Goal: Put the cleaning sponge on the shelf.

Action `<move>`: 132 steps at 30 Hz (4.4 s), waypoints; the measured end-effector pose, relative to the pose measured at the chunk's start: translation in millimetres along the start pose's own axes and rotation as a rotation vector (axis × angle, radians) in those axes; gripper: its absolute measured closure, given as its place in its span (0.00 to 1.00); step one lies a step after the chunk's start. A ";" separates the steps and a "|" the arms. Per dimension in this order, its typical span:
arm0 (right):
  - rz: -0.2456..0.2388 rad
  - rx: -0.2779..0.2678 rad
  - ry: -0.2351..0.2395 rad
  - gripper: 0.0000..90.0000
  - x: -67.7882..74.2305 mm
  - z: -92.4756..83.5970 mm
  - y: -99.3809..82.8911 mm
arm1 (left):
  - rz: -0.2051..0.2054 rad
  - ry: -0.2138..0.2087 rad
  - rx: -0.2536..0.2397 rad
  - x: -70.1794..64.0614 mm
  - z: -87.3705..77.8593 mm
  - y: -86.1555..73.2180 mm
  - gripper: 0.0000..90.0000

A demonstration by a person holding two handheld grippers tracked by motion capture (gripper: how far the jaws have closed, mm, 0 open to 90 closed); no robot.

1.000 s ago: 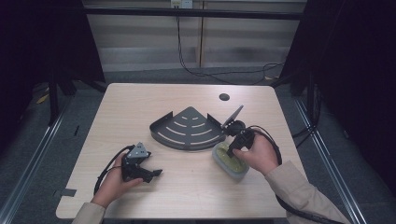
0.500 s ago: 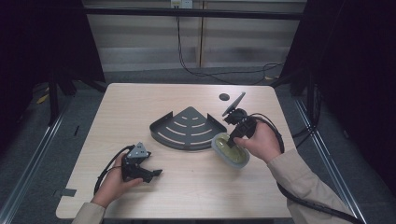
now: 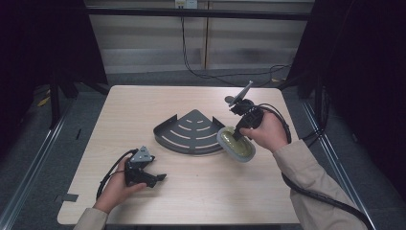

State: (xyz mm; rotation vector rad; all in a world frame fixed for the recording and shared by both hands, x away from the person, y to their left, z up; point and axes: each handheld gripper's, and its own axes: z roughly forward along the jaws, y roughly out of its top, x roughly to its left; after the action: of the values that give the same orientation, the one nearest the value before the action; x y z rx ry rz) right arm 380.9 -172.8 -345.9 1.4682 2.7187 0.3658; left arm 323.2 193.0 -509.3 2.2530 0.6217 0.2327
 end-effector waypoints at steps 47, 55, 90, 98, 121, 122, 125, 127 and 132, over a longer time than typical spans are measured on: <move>-0.005 -0.031 -0.042 0.80 -8.8 0.5 85.4 | 0.002 -0.004 0.002 0.2 -0.1 0.1 0.15; -0.012 -0.034 -0.039 0.80 -7.6 5.4 91.3 | 0.000 -0.003 0.001 0.0 0.1 0.1 0.15; -0.016 -0.020 -0.016 0.80 -5.3 54.1 107.5 | 0.001 -0.004 0.001 0.1 0.0 0.1 0.15; -0.024 -0.008 -0.010 0.80 -6.7 64.7 106.5 | 0.000 -0.003 0.000 0.0 0.1 0.1 0.15; -0.046 0.006 -0.014 0.80 -9.6 84.5 103.5 | -0.001 -0.001 0.001 -0.2 0.1 0.1 0.15; -0.045 0.007 -0.017 0.80 -9.0 85.3 103.5 | -0.002 -0.002 0.000 -0.2 0.2 0.0 0.15; -0.052 0.014 -0.024 0.80 -9.1 87.3 103.0 | -0.001 -0.002 0.000 -0.2 0.1 0.1 0.15; -0.051 0.015 -0.023 0.80 -10.0 88.8 102.4 | 0.000 0.000 0.001 -0.1 0.0 0.1 0.15; -0.046 0.019 -0.017 0.80 -10.9 93.2 100.1 | 0.000 0.000 0.001 -0.2 0.1 0.1 0.15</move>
State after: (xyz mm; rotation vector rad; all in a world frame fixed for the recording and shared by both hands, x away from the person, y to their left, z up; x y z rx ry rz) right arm 481.9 -111.2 -415.5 1.4038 2.7446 0.3244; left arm 323.1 192.9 -509.2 2.2535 0.6224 0.2326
